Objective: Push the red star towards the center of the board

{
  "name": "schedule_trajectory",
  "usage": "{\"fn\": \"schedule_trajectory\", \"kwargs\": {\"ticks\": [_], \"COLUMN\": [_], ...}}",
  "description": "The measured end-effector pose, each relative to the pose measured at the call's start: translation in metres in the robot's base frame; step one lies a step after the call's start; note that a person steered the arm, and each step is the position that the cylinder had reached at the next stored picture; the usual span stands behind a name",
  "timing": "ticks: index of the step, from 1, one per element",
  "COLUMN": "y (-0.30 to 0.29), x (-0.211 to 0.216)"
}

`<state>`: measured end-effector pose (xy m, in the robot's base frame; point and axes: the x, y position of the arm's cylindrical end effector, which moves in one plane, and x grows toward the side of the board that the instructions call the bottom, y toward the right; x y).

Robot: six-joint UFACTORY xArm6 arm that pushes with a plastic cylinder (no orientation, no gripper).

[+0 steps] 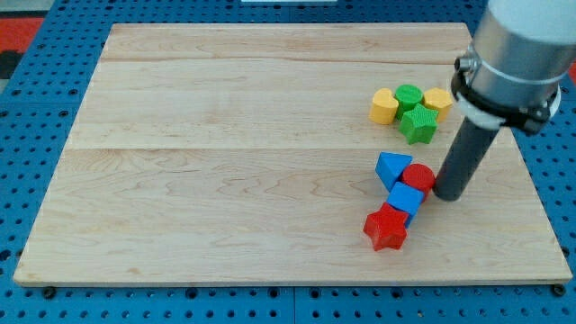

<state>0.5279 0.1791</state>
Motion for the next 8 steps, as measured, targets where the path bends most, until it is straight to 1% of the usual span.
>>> {"fn": "schedule_trajectory", "kwargs": {"ticks": [1,2,3,4,5,6,7,8], "y": [0.005,0.002,-0.055,-0.115,-0.174,-0.212,-0.232,-0.283], "x": [0.045,0.06,0.05,0.009,-0.021,0.0,0.023,0.005]}}
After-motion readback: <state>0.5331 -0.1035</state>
